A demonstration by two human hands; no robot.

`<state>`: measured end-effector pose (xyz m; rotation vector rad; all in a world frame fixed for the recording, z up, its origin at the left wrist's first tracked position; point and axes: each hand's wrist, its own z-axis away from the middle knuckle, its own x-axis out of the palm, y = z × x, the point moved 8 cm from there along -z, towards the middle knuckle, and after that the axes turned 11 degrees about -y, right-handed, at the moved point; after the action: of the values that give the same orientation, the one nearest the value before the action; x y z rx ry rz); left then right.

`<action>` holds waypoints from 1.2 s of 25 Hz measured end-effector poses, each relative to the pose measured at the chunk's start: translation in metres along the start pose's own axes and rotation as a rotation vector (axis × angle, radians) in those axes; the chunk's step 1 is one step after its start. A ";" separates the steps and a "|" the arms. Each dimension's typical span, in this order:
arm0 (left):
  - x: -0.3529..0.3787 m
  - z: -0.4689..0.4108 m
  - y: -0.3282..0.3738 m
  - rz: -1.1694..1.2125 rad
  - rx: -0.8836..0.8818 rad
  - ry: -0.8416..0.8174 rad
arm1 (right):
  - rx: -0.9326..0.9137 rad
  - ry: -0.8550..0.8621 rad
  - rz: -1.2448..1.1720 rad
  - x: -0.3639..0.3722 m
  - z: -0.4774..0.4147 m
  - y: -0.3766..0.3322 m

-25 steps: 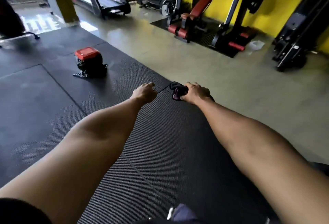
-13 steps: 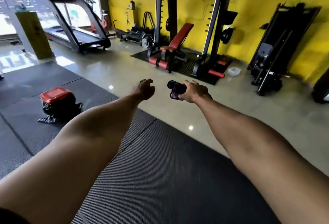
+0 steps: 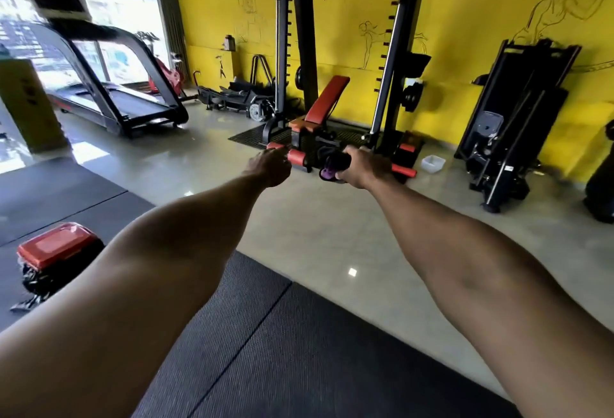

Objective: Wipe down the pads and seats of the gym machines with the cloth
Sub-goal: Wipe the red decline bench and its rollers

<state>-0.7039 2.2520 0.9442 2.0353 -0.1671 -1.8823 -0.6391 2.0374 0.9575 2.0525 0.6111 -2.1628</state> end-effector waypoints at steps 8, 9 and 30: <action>-0.043 -0.161 -0.082 -0.003 0.049 -0.017 | 0.047 -0.006 0.019 -0.004 -0.163 -0.072; -0.044 -0.184 -0.094 0.005 0.055 -0.024 | 0.054 -0.007 0.024 -0.002 -0.187 -0.079; -0.090 -0.640 -0.287 -0.065 0.236 -0.108 | 0.263 0.049 -0.006 0.031 -0.613 -0.205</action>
<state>-0.1301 2.6645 0.9602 2.1105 -0.3717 -2.1010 -0.1376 2.4464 0.9643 2.2363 0.3520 -2.3108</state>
